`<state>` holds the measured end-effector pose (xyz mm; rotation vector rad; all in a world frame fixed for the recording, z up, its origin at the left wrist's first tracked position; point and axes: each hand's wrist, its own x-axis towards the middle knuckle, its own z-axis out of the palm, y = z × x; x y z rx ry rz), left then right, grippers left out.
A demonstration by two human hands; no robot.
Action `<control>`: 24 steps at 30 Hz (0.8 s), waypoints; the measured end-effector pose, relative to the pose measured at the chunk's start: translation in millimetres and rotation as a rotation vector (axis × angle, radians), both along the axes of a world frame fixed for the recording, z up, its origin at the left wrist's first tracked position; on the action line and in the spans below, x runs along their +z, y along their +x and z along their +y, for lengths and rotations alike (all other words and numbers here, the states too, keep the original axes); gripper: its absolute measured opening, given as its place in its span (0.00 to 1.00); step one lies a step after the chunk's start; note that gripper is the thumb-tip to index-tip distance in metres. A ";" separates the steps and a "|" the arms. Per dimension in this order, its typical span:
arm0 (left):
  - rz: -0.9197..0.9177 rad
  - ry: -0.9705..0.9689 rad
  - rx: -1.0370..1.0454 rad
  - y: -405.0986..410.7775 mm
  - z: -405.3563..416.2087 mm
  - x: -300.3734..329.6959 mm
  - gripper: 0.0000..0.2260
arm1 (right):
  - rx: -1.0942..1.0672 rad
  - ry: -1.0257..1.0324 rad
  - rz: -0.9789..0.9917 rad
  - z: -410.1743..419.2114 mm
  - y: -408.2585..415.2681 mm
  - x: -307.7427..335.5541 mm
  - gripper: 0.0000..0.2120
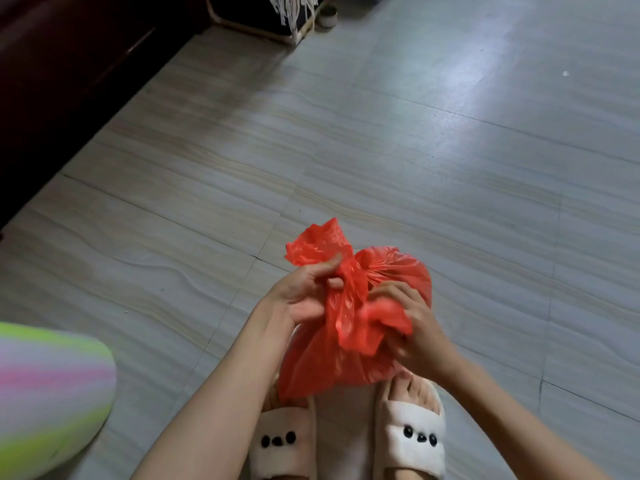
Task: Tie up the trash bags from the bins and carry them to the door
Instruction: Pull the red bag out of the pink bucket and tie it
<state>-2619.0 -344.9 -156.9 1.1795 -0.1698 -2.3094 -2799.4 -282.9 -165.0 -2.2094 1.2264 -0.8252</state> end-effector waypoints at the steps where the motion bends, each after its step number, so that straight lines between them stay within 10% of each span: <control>1: -0.054 -0.031 -0.069 -3.4 2.0 0.7 0.08 | 0.075 0.028 0.065 0.8 -8.6 -2.5 0.22; 6: -0.563 -0.639 -0.296 -5.6 4.3 17.3 0.13 | -0.045 0.295 -0.175 -9.3 -33.9 3.5 0.18; 12: -1.382 -1.557 -1.032 5.4 11.5 28.7 0.06 | -0.325 0.567 -0.646 -64.4 -9.4 33.9 0.16; 19: -1.464 -1.948 -0.813 22.1 24.5 13.9 0.09 | -0.007 0.495 -0.052 -64.2 16.6 25.7 0.13; 24: -1.387 -1.935 -0.712 24.8 36.7 9.4 0.13 | -0.036 0.373 0.016 -47.7 13.0 15.3 0.15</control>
